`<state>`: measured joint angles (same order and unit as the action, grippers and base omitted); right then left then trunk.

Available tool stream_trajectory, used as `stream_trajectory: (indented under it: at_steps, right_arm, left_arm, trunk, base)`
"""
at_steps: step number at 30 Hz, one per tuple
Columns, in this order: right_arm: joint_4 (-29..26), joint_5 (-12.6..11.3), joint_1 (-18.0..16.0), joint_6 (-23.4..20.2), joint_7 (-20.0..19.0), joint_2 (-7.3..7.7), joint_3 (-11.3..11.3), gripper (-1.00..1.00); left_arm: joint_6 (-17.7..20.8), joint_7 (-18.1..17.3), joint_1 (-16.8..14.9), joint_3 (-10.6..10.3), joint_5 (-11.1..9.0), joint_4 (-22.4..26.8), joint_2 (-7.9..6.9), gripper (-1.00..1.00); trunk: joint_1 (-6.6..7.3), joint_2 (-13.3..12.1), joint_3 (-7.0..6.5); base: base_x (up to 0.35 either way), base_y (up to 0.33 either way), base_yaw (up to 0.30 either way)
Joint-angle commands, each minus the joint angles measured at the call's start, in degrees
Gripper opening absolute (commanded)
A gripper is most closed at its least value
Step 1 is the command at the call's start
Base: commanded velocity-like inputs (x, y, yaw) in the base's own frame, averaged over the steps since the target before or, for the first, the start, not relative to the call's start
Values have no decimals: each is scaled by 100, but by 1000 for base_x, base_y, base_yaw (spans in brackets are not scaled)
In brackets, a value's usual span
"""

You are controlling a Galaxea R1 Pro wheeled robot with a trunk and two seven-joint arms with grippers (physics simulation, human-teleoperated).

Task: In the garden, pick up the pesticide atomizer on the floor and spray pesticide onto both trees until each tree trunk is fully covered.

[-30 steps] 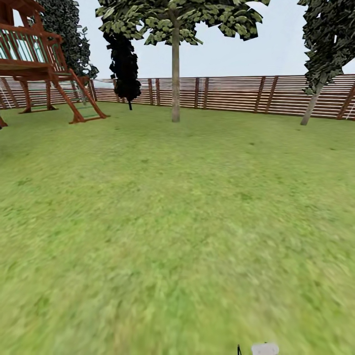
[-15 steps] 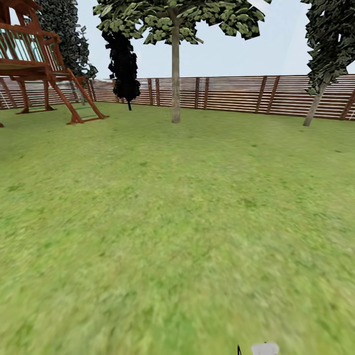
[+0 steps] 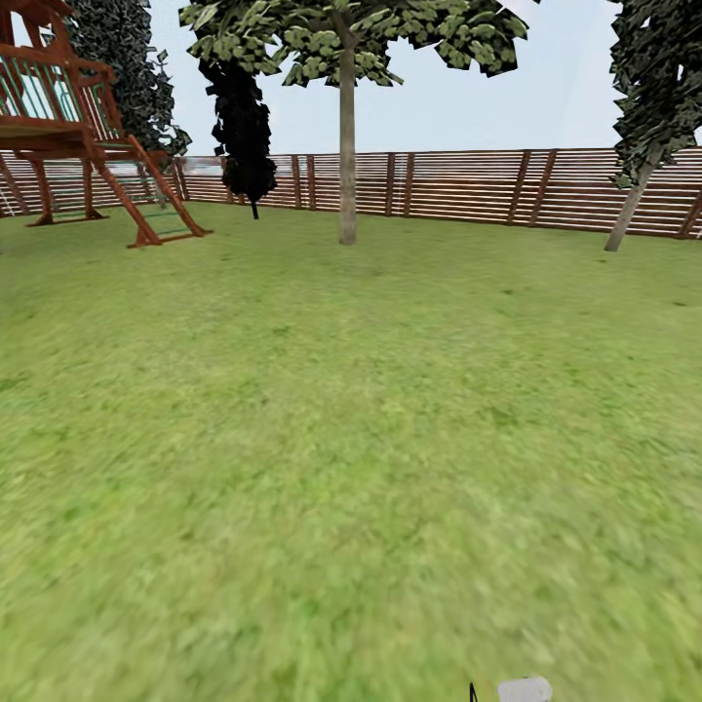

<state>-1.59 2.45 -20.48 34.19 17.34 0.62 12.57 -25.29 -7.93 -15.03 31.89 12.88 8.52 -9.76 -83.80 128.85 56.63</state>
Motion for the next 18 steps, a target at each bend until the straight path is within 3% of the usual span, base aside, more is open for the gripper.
stream_trajectory:
  at_steps: [1,18]
  right_arm:
    - [0,0,0,0,-1,0,0,100]
    - [1,0,0,0,0,0,0,100]
  left_arm:
    - [-1,0,0,1,-2,1,0,-100]
    - [-2,1,0,1,-3,1,0,-100]
  trunk:
    - [0,0,0]
    - [0,0,0]
  base:
    - [338,0,0]
    - [338,0,0]
